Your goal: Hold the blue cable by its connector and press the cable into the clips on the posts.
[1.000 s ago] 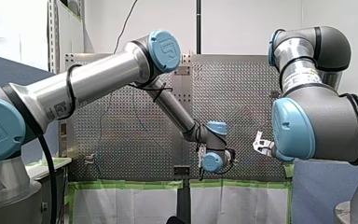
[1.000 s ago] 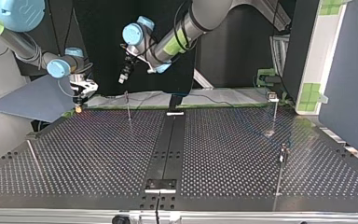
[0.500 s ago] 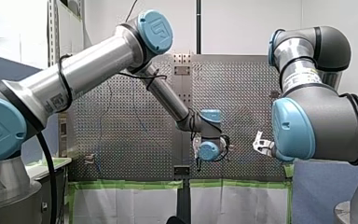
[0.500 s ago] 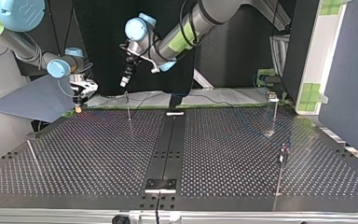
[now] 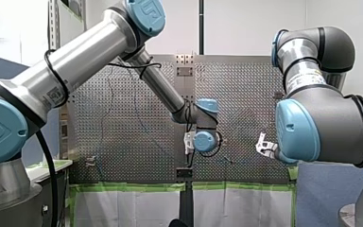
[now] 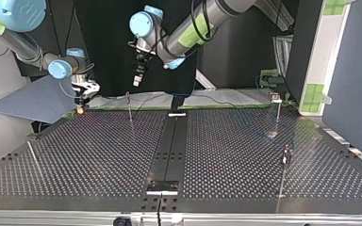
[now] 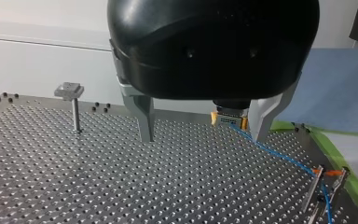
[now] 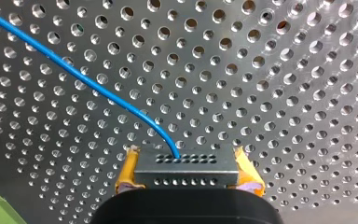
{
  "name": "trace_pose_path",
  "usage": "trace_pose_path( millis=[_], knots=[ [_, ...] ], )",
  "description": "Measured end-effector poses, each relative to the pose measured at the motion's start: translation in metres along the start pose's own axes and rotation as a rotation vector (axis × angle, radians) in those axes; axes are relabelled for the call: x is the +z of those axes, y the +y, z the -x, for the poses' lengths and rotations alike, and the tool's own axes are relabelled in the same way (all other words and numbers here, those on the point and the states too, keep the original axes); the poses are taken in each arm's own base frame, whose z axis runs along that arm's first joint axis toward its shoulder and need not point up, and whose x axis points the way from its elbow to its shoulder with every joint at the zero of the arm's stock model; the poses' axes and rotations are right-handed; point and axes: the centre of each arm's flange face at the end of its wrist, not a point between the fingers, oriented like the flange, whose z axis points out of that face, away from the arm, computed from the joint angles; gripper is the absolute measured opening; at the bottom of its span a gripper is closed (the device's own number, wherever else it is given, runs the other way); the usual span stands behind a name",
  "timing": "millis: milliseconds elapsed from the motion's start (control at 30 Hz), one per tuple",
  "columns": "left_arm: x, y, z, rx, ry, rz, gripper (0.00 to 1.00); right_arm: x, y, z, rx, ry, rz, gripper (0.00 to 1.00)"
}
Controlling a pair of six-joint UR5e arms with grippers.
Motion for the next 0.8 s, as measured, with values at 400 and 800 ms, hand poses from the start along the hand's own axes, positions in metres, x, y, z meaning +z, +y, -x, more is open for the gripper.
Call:
trace_pose_path(
  millis=[400,800],
  knots=[
    [-0.026,0.011,0.027,-0.035,0.006,-0.054,1.00,0.000,0.000,0.000,0.000,0.001,-0.001,0.00],
    [-0.057,0.027,0.053,-0.058,0.008,-0.054,1.00,0.000,-0.002,0.001,-0.003,-0.001,-0.001,0.00]
  ],
)
